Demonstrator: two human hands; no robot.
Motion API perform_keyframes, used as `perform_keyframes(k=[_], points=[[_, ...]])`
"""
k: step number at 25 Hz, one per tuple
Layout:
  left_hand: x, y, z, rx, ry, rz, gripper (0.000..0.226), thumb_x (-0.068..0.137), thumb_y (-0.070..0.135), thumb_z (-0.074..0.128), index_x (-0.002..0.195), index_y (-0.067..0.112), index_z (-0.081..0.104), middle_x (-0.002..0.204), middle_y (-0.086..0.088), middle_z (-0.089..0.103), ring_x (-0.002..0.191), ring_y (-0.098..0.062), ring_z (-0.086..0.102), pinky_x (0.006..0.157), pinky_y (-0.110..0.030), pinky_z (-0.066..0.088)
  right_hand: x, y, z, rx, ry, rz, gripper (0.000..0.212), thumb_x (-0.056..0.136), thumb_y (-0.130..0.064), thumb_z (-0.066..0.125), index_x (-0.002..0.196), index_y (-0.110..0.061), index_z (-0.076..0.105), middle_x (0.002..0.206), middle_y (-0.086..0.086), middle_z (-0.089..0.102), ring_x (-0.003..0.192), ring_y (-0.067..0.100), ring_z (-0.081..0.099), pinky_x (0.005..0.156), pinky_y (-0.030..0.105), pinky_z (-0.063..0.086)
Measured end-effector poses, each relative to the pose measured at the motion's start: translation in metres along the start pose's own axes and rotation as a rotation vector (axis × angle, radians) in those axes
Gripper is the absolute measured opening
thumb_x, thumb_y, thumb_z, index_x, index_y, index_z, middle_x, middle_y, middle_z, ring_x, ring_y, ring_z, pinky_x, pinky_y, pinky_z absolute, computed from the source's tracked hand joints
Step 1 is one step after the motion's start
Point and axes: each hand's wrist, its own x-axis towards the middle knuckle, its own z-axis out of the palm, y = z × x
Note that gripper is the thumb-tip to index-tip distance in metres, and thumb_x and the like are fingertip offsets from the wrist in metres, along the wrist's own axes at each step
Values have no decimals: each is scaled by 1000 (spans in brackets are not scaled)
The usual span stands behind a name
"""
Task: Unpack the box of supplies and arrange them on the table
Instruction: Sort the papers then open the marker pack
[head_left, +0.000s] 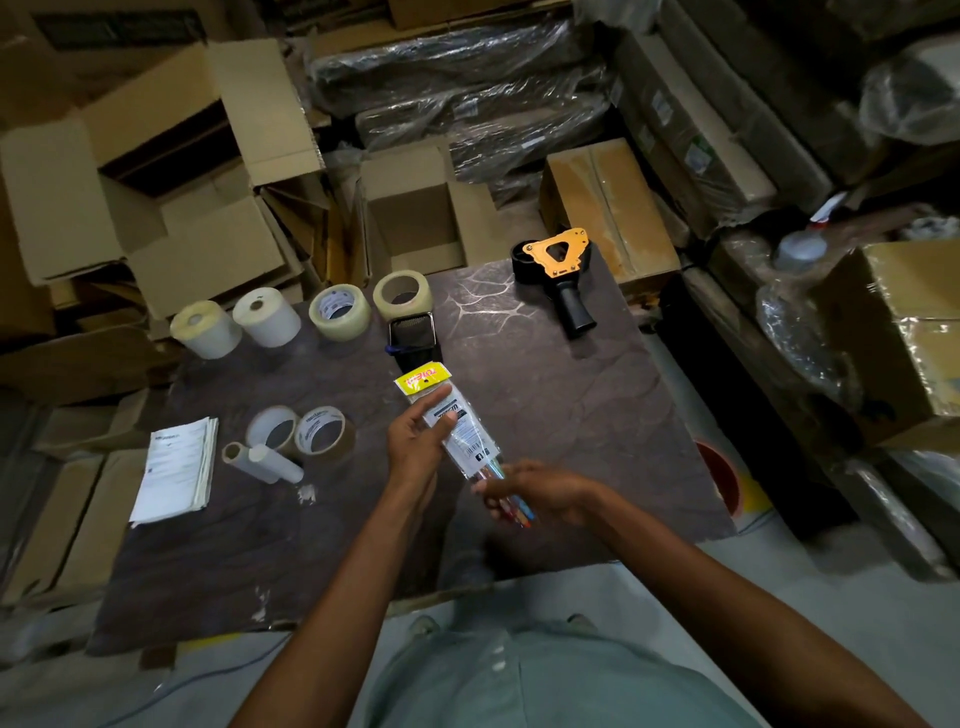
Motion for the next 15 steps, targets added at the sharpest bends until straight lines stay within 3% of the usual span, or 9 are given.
perform_keyframes(k=[4,9,15], points=[[-12,-6,-1,-34,16,-22,40,84,-11,65,119,8,68,116,-16,68,95,-26,67,90,-44,56,-3,4,-1,145,-120,174,10,93,-15,61,102,-12,63,79,1,65,65,10,62,60,21,53],[-17,-7,-3,-52,11,-25,37,83,-12,63,117,4,67,122,-21,66,103,-31,64,99,-50,50,5,4,7,127,-106,122,12,96,-23,59,88,-14,60,66,-2,58,54,7,56,48,18,47],[17,5,-48,-134,241,23,35,86,-9,64,119,2,66,131,-19,62,115,-36,62,104,-53,47,10,1,3,100,-115,243,17,97,-20,54,81,-15,54,62,-1,53,48,8,51,43,20,46]])
